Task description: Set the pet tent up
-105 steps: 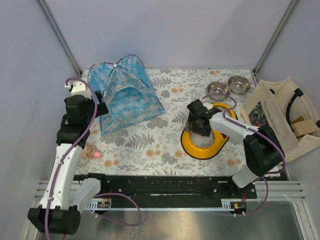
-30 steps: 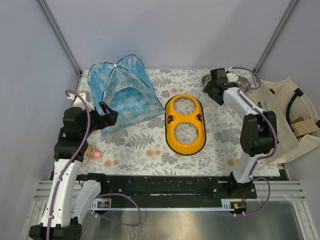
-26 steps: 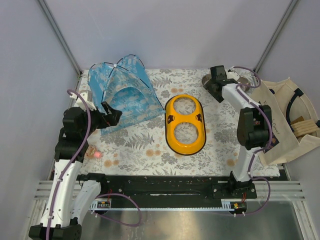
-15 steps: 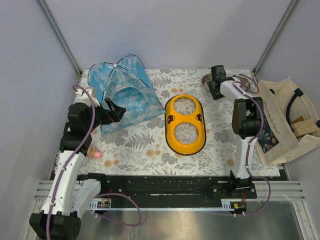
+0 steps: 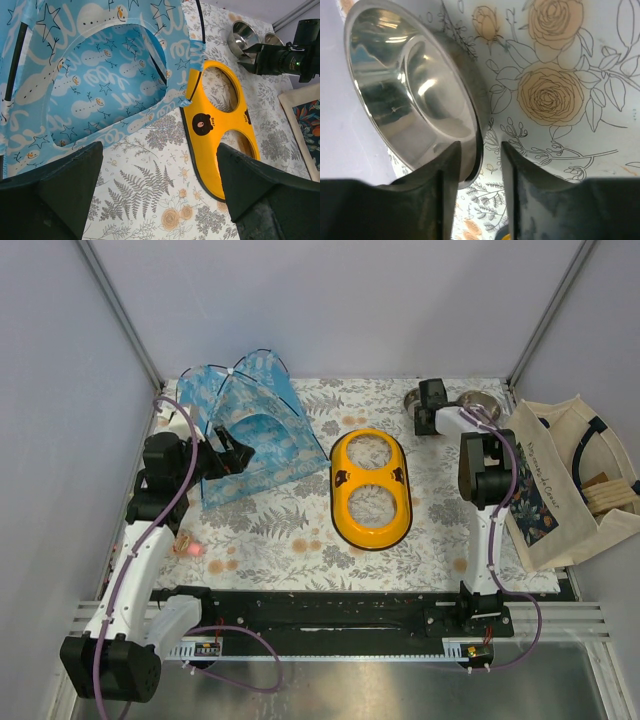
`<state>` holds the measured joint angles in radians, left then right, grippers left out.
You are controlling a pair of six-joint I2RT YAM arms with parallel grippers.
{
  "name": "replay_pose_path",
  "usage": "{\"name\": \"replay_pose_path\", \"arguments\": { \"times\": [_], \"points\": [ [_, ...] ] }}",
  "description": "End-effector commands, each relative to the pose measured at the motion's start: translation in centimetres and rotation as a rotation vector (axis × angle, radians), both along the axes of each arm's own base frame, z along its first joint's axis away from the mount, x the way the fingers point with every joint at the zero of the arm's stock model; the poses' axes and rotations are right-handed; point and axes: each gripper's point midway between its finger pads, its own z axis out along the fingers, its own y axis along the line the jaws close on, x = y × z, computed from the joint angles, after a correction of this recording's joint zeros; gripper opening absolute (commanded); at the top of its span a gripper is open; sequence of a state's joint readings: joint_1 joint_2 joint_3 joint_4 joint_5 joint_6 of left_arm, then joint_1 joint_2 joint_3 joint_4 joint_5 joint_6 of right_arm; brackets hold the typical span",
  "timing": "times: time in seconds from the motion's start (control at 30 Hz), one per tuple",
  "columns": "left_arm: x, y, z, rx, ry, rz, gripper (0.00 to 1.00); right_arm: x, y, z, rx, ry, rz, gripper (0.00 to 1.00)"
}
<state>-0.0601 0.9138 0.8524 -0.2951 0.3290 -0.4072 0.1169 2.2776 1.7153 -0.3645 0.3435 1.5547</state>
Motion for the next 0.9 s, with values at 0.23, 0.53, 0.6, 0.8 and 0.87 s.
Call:
{"name": "replay_pose_path", "arguments": {
  "times": [0.23, 0.53, 0.6, 0.8, 0.87],
  "points": [
    [0.9, 0.5, 2.9, 0.043, -0.095, 0.013, 0.99, 0.4, 1.3, 2.8, 0.174, -0.128, -0.068, 0.0],
    [0.6, 2.1, 2.3, 0.093, -0.063, 0.09, 0.99, -2.0, 4.5, 12.9, 0.075, -0.311, 0.28, 0.0],
    [0.5, 2.8, 2.0, 0.121, -0.052, 0.121, 0.99, -4.4, 4.8, 14.0, 0.026, -0.303, 0.354, 0.0],
    [-0.1, 2.8, 1.7, 0.104, -0.051, 0.124, 0.99, -13.7, 6.1, 12.4, -0.077, -0.134, 0.686, 0.0],
    [-0.3, 2.5, 1.4, 0.09, -0.04, 0.116, 0.99, -18.0, 6.0, 10.3, -0.105, -0.039, 0.758, 0.0]
  ]
}}
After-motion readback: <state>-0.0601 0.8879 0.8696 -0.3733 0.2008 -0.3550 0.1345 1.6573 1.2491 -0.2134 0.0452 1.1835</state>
